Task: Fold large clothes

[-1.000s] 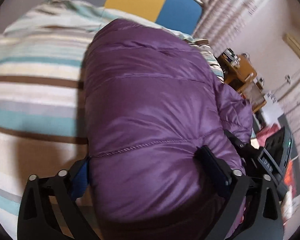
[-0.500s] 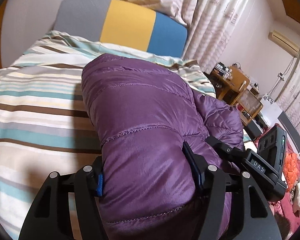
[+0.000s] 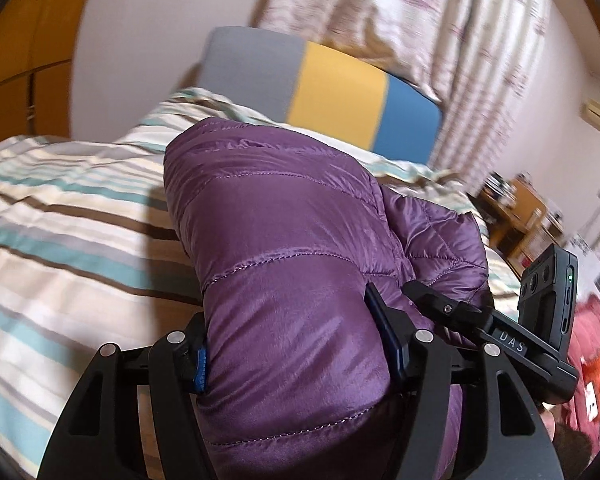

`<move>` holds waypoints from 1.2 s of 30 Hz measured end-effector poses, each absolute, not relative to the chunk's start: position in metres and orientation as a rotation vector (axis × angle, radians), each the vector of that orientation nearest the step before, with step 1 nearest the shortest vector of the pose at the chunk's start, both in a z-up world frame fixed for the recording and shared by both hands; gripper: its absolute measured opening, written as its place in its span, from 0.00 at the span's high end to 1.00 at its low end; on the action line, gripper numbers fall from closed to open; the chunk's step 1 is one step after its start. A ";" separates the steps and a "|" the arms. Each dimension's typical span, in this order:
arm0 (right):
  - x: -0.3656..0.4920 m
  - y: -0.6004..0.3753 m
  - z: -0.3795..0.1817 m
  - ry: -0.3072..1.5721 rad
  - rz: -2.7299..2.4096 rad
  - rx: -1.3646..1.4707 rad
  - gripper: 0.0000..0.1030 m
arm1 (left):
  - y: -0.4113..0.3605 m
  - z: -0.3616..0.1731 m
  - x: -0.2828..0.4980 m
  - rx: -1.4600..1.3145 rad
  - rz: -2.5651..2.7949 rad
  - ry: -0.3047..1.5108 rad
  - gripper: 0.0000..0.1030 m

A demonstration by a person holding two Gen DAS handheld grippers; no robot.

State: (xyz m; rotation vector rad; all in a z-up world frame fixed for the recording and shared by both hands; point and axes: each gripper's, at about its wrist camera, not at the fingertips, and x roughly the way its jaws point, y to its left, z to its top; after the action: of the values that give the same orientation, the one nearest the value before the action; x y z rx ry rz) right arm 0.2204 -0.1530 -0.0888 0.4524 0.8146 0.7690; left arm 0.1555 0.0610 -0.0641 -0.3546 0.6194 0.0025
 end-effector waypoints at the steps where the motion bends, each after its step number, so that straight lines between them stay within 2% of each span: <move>1: 0.224 -0.140 -0.089 0.819 0.784 0.432 0.35 | 0.072 -0.065 0.155 -0.364 0.029 0.616 0.39; 7: 0.254 -0.076 -0.097 0.845 0.814 0.316 0.35 | 0.123 -0.081 0.155 -0.391 0.122 0.642 0.39; 9: 0.254 -0.065 -0.101 0.833 0.794 0.262 0.31 | 0.134 -0.091 0.156 -0.407 0.136 0.657 0.37; 11: 0.255 -0.058 -0.106 0.823 0.754 0.192 0.29 | 0.133 -0.101 0.161 -0.386 0.166 0.680 0.28; 14: 0.252 -0.053 -0.111 0.823 0.723 0.171 0.26 | 0.125 -0.110 0.163 -0.335 0.199 0.684 0.22; 27: 0.240 -0.046 -0.116 0.826 0.635 0.136 0.10 | 0.127 -0.121 0.156 -0.295 0.220 0.670 0.19; 36: 0.195 -0.094 -0.098 0.736 0.565 0.173 0.04 | 0.125 -0.108 0.140 -0.271 0.265 0.647 0.17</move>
State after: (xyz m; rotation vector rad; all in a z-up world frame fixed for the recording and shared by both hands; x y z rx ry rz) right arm 0.1948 -0.0939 -0.0981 0.1732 0.7362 0.5651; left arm 0.1398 0.1251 -0.1078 -0.2709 0.6473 0.2649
